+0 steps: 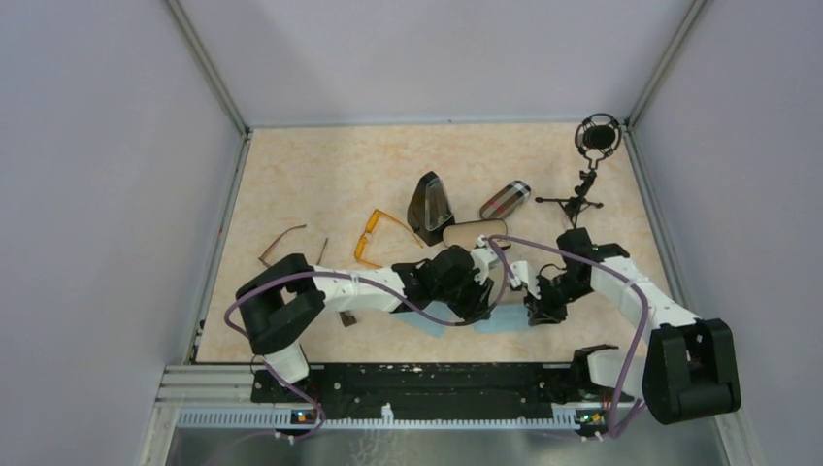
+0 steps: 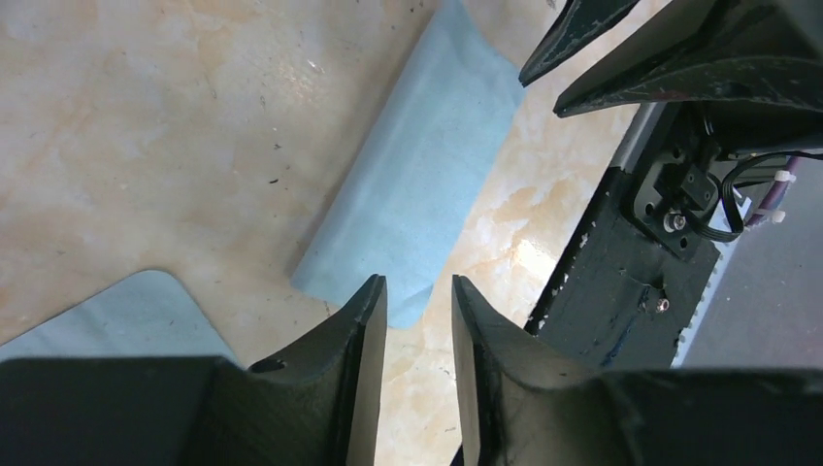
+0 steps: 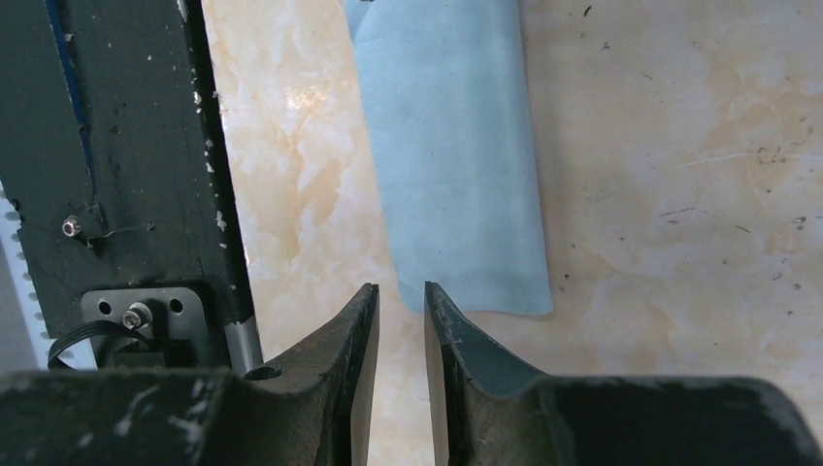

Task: Organize the sunglasses
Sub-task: Fold the glasses cleaning cloth at the center of the board.

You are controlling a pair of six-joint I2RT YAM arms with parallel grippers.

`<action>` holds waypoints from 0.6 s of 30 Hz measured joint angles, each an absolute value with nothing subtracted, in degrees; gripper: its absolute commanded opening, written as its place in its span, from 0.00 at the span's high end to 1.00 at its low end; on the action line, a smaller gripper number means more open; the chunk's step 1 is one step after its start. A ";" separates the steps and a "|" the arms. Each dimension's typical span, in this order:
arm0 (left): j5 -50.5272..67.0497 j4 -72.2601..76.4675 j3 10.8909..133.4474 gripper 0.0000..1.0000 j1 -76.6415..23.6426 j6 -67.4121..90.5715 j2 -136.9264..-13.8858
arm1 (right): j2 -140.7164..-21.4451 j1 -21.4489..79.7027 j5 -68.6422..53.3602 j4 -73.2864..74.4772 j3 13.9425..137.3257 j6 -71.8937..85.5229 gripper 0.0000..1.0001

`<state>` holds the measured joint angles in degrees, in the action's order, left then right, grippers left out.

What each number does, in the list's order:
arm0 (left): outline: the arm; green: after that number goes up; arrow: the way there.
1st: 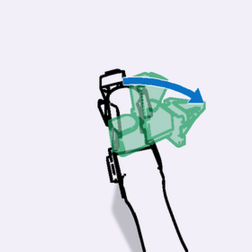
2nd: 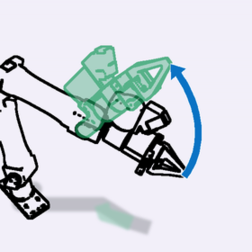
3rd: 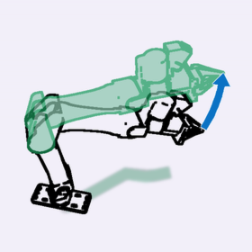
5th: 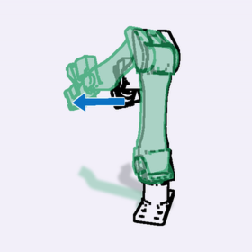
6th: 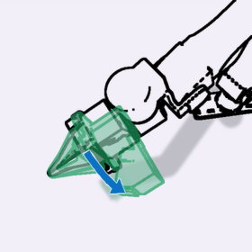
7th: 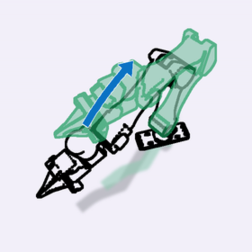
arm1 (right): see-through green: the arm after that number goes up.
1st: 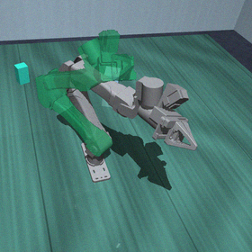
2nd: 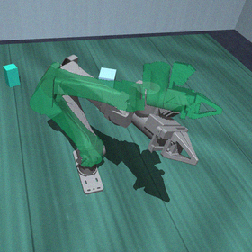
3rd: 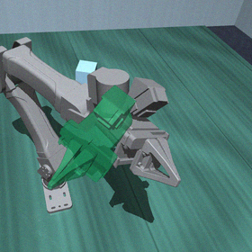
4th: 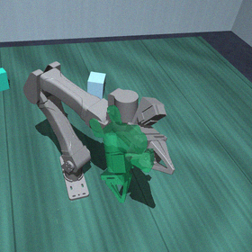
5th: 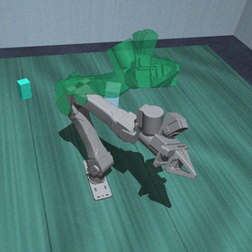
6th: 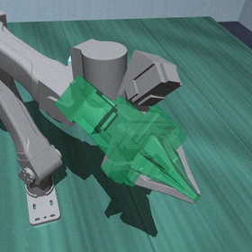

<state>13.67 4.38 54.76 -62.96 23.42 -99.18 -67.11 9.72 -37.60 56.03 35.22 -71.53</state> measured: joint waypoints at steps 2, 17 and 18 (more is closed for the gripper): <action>13.37 4.36 54.13 0.53 -62.81 23.11 -97.65 | -67.22 9.52 -37.71 56.99 35.66 -72.05 0.76; 16.60 9.54 50.46 0.39 -55.61 17.67 -96.57 | -83.83 4.71 -40.27 54.89 44.31 -73.01 0.58; 17.58 9.91 50.48 0.39 -55.64 17.19 -97.38 | -84.68 4.71 -40.27 54.59 44.60 -73.06 0.58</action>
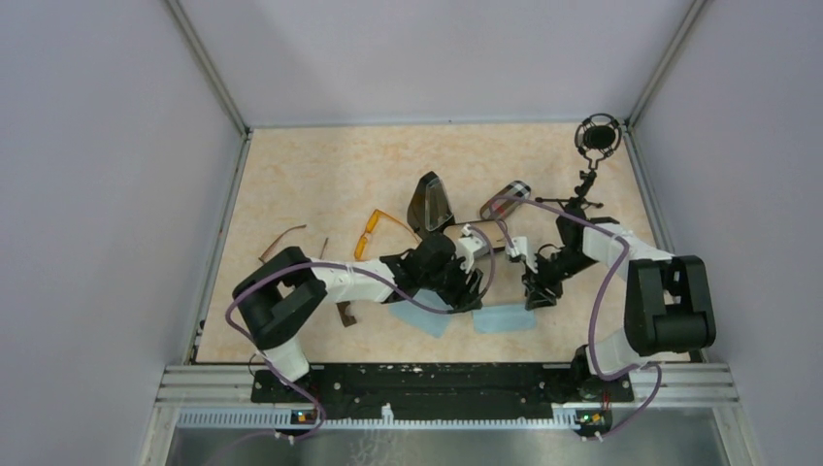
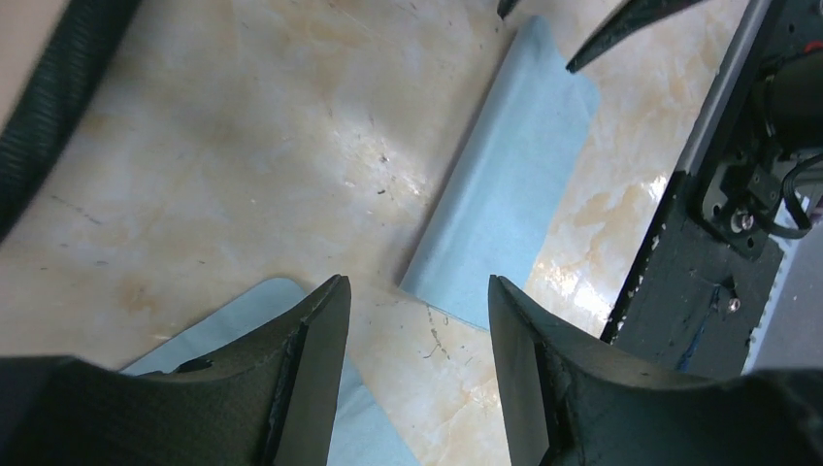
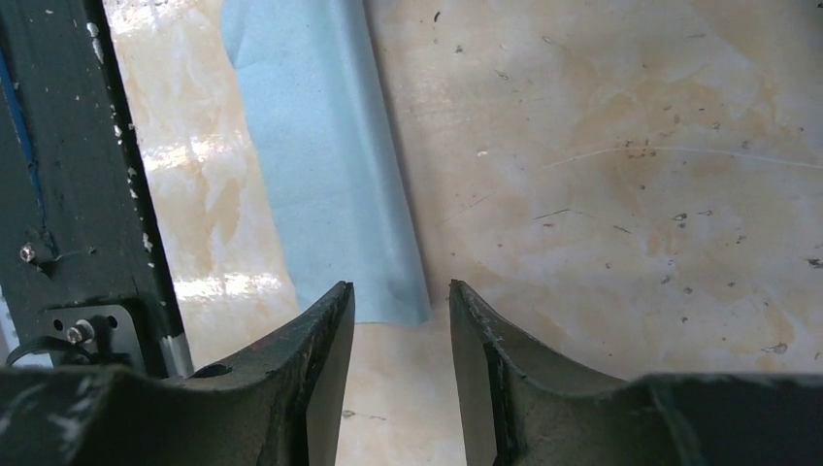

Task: Organize the sunglasses
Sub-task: Fold the glasses cleaning cloth at the center of the board.

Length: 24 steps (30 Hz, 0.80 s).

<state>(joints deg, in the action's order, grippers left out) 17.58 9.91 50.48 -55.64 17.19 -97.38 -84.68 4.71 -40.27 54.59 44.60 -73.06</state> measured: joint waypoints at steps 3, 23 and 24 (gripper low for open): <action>19.27 10.02 50.52 0.44 -55.79 16.08 -99.35 | -86.72 4.71 -40.18 53.89 45.34 -73.10 0.58; 24.43 11.22 53.54 0.82 -55.55 13.43 -105.95 | -93.51 4.69 -40.03 55.48 48.53 -74.96 0.82; 24.58 11.29 53.60 0.84 -55.51 13.50 -106.06 | -93.51 4.69 -39.94 55.51 48.53 -75.02 0.83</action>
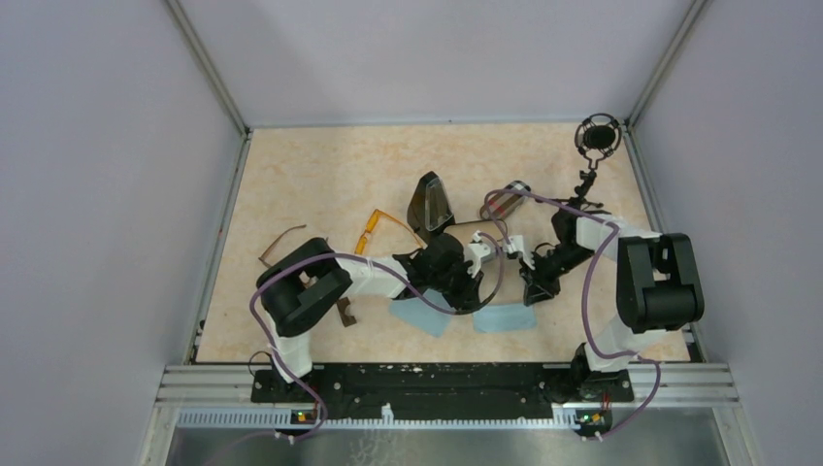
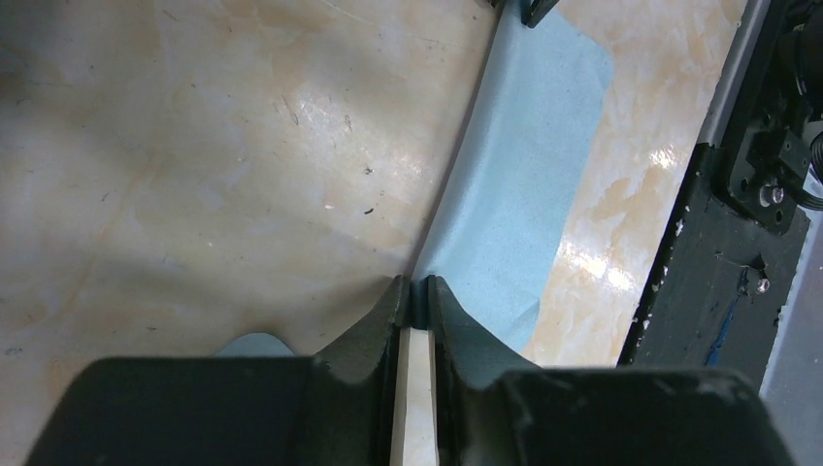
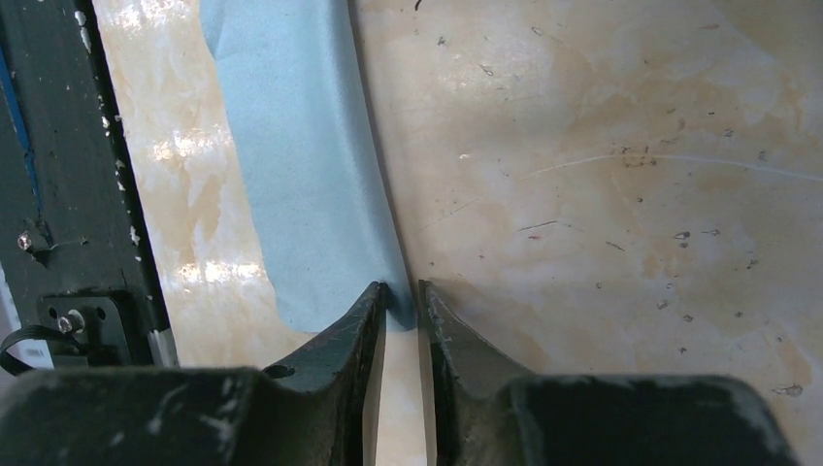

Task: Organize the sunglasses
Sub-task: Fold the glasses cleaning cloth at the center of the board, then pick up the glasses cleaning cloth from the center of the board, then place the glasses cleaning cloth in the sunglasses case.

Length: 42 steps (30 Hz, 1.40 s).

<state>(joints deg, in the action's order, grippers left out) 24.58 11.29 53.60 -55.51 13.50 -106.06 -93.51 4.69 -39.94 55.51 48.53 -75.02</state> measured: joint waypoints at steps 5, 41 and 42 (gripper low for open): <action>24.84 11.42 53.89 0.98 -55.37 13.63 -106.45 | -93.51 4.69 -39.48 55.61 48.53 -75.33 1.00; 8.62 3.16 63.26 1.00 -48.58 14.33 -105.12 | -93.34 5.54 -45.08 40.51 61.45 -52.77 1.00; 8.75 2.46 63.88 1.00 -48.47 14.13 -105.10 | -93.43 5.58 -45.10 40.53 61.63 -52.62 1.00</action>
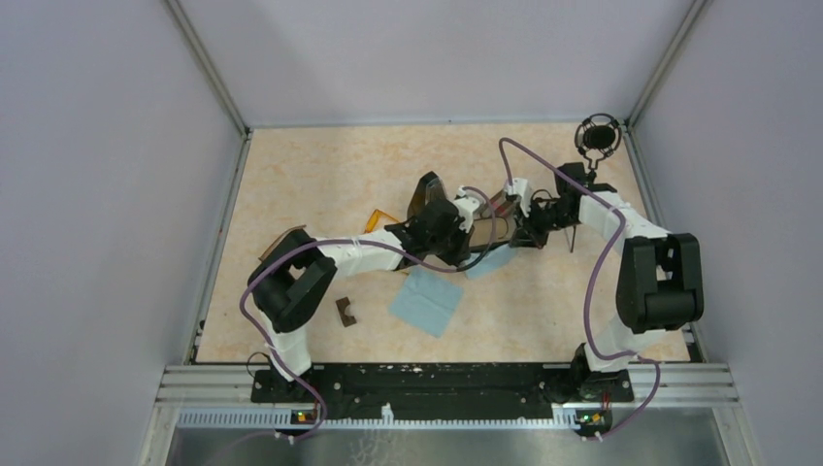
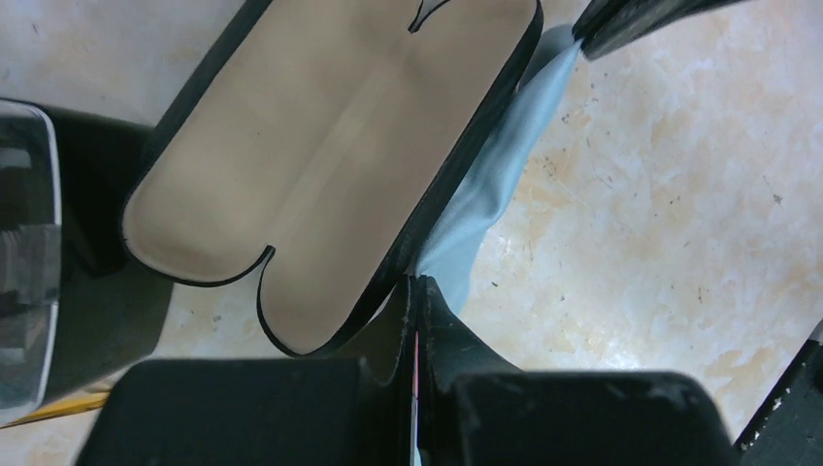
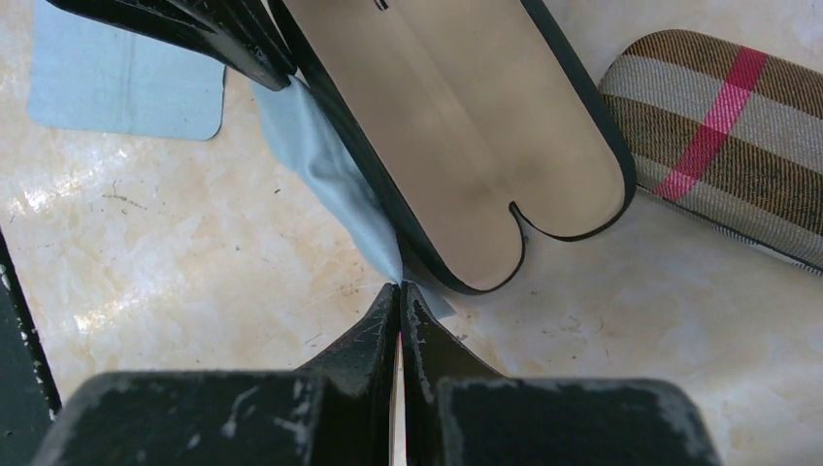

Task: Organize the sunglasses
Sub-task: Place the glasses cleaning cloth in the sunglasses case.

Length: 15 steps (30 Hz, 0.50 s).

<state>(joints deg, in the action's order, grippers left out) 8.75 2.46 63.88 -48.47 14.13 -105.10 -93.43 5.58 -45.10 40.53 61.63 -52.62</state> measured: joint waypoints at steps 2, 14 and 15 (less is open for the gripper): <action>8.99 1.32 65.17 1.00 -48.25 13.67 -105.10 | -93.47 5.85 -45.10 40.34 61.69 -52.25 1.00; 9.54 -4.38 66.87 1.00 -47.70 13.15 -105.03 | -93.36 6.39 -45.04 40.29 61.69 -50.24 1.00; 9.54 -4.60 66.87 1.00 -47.70 13.15 -104.92 | -93.36 6.39 -44.95 40.29 61.69 -49.91 1.00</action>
<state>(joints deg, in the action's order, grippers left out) 9.54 -4.60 66.87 -47.70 13.15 -104.92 -93.36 6.39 -44.95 40.29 61.69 -49.91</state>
